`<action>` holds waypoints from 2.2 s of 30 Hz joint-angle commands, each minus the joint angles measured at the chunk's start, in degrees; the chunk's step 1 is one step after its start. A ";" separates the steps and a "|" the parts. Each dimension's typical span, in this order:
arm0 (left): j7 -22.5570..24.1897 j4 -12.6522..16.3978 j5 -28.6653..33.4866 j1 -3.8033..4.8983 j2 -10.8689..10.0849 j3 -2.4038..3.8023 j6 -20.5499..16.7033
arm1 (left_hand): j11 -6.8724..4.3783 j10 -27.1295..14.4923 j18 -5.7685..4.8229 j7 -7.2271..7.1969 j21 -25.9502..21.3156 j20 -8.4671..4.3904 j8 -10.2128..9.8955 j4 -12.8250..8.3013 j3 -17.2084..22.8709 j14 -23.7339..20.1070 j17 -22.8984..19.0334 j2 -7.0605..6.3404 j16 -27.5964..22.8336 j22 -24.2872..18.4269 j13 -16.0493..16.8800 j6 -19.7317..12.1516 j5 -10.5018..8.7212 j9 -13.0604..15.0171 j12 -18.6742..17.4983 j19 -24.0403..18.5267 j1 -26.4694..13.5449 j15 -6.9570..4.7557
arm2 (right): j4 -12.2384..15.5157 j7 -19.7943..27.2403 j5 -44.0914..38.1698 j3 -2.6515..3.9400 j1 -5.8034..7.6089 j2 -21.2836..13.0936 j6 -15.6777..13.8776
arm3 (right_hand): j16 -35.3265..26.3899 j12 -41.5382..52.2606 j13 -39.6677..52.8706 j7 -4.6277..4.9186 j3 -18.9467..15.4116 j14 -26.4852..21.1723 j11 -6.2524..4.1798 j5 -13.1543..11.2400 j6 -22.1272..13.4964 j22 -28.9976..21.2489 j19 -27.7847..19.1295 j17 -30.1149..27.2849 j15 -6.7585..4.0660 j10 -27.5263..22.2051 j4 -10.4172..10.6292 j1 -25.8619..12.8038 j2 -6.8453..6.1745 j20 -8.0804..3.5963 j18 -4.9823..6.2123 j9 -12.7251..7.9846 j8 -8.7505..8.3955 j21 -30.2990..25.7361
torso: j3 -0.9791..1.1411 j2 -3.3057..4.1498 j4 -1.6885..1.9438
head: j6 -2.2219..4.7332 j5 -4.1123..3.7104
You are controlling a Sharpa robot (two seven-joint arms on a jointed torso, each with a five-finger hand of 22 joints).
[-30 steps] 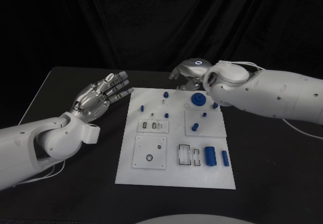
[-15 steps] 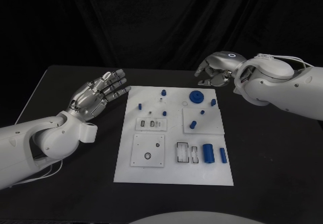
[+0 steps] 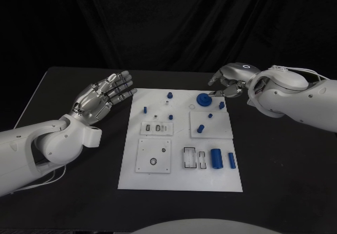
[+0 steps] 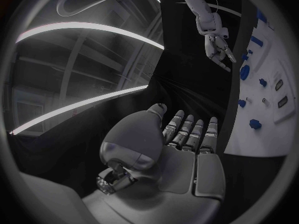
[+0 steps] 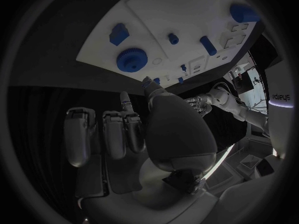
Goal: Assemble the parts on the task board
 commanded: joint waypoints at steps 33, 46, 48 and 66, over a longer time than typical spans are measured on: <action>8.88 -0.92 0.13 0.04 0.76 0.04 1.84 | 0.01 0.24 -0.82 0.82 0.26 0.08 0.22 -0.36 0.81 -0.01 0.02 -0.21 0.20 0.04 0.02 0.48 0.28 0.07 0.21 0.34 0.28 0.27 | -4.33 -3.62 0.24 0.06 -2.76 4.54 3.79 | 0.14 0.15 15.05 -0.65 0.01 6.01 -0.65 2.84 -0.26 11.95 3.53 15.05 -0.82 6.06 -2.35 2.00 0.32 -0.67 -0.72 -1.00 0.17 1.26 | -0.11 -0.03 0.13 | -0.23 -0.52; 8.60 -1.07 0.13 0.02 0.76 0.04 2.13 | 0.04 0.21 -0.84 0.85 0.27 0.09 0.21 -0.45 0.95 -0.01 0.03 -0.21 0.25 0.04 0.01 0.45 0.28 0.06 0.22 0.35 0.26 0.30 | -5.94 -4.32 -0.78 0.06 -3.38 6.03 5.64 | 0.14 0.15 15.05 -0.37 1.12 6.01 0.45 10.08 3.77 11.74 3.30 15.05 0.12 6.06 -4.12 2.96 0.62 0.14 -0.63 0.51 1.98 1.01 | -0.13 -0.04 0.22 | -0.40 -0.30; 8.52 -1.07 0.13 0.02 0.74 0.04 2.19 | 0.04 0.21 -0.84 0.85 0.27 0.09 0.21 -0.45 0.95 -0.01 0.03 -0.21 0.25 0.04 0.01 0.45 0.28 0.06 0.22 0.35 0.26 0.30 | -6.03 -4.27 -0.81 0.06 -3.45 6.11 5.99 | 0.14 0.15 15.05 -0.43 1.49 6.01 0.44 11.69 4.44 11.72 3.26 15.05 0.14 6.06 -4.53 3.16 0.53 0.19 -0.62 0.91 2.28 0.97 | -0.13 -0.04 0.21 | -0.40 -0.27; 8.47 -0.70 0.13 0.00 0.04 0.04 2.27 | 0.14 0.24 -1.02 0.96 0.43 0.16 0.26 -0.72 1.51 0.32 0.12 -0.21 0.79 0.11 0.02 0.66 0.31 0.08 0.42 0.57 0.09 0.63 | -1.08 -0.49 -1.70 0.10 -2.20 4.77 -1.53 | 0.14 0.15 15.05 -2.75 3.62 6.01 -1.66 21.19 7.42 12.66 3.98 15.05 -1.70 6.06 -8.91 3.58 0.97 -1.49 -0.88 11.09 11.87 1.50 | -0.12 -0.05 0.01 | 0.03 0.33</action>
